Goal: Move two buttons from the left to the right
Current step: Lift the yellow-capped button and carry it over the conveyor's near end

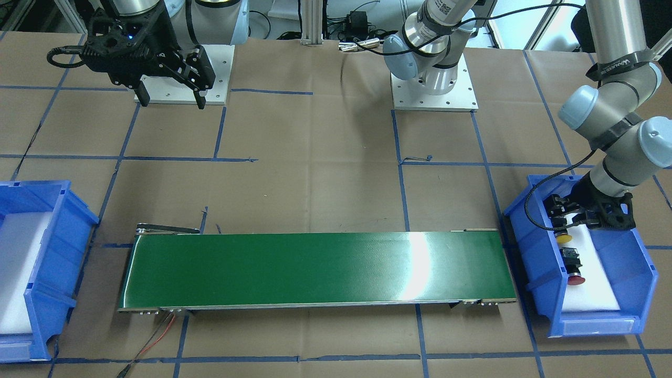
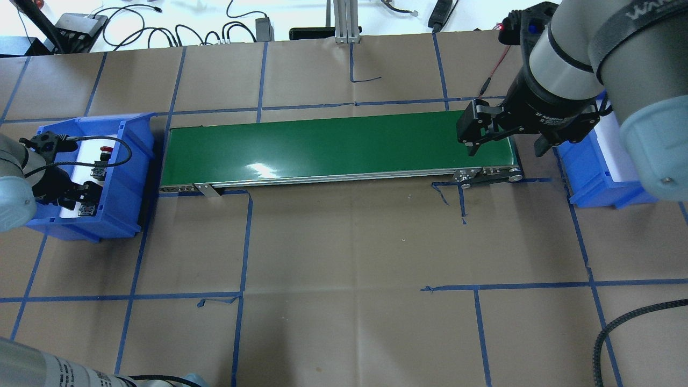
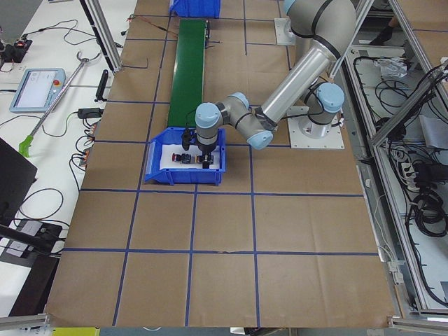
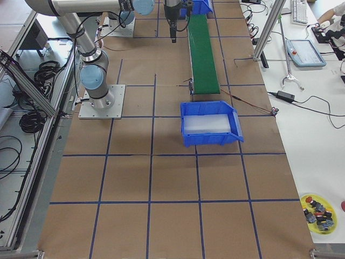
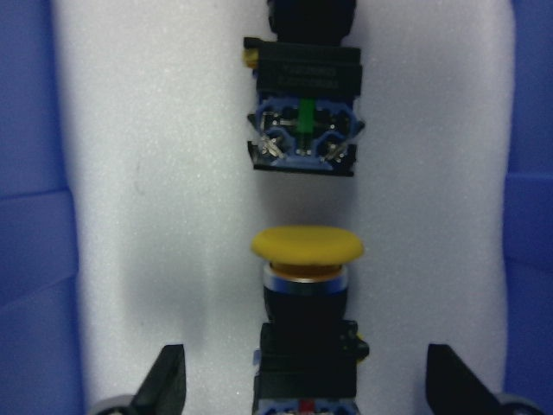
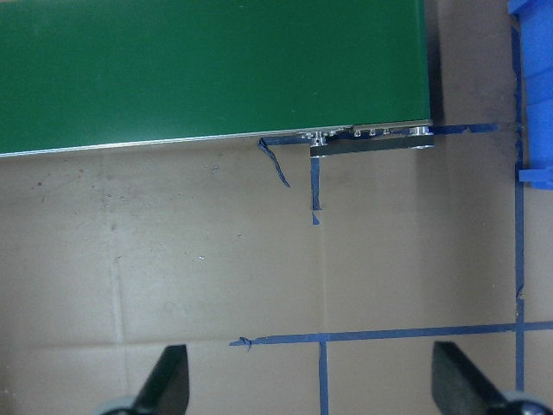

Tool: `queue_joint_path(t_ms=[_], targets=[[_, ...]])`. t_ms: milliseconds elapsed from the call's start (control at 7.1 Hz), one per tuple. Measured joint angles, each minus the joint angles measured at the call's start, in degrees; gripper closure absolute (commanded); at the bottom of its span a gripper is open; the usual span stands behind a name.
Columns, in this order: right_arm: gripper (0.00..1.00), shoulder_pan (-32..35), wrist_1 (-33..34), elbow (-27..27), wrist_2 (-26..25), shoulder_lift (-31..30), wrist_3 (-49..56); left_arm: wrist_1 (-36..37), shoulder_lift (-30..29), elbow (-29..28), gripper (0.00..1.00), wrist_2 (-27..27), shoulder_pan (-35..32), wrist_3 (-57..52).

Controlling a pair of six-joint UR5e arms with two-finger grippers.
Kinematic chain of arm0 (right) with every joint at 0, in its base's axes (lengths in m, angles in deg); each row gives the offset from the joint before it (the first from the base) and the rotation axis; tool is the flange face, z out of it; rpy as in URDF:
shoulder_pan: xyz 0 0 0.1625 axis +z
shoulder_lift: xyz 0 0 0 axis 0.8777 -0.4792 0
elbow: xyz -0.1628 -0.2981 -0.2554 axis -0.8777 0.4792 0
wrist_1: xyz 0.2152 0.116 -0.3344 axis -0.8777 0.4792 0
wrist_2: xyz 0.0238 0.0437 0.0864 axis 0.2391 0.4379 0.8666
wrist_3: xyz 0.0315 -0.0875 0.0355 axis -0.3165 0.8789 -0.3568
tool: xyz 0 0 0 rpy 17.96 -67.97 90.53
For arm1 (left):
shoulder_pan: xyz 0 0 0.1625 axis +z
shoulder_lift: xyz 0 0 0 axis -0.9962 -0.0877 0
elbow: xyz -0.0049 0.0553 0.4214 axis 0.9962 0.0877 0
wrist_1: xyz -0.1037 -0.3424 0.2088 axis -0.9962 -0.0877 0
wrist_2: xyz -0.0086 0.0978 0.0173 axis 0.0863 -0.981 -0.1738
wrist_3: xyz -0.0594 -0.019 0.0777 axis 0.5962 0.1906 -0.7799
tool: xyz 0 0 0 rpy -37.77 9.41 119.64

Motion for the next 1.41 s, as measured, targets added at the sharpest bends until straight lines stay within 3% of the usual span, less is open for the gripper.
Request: queue_joint_path(t_ms=[282, 422, 845, 1408], targets=[[0.0, 0.0, 0.0, 0.1, 0.0, 0.0, 0.0, 0.0, -0.2, -0.2, 0.77, 0.2, 0.0, 0.1], [0.0, 0.0, 0.1, 0.1, 0.0, 0.0, 0.0, -0.2, -0.3, -0.5, 0.84, 0.2, 0.0, 0.6], [0.0, 0.0, 0.4, 0.1, -0.1, 0.2, 0.0, -2.4, 0.6, -3.9, 0.84, 0.2, -0.2, 1.4], [0.0, 0.1, 0.1, 3.3, -0.4, 3.7, 0.0, -28.2, 3.5, -23.0, 0.84, -0.3, -0.3, 1.3]])
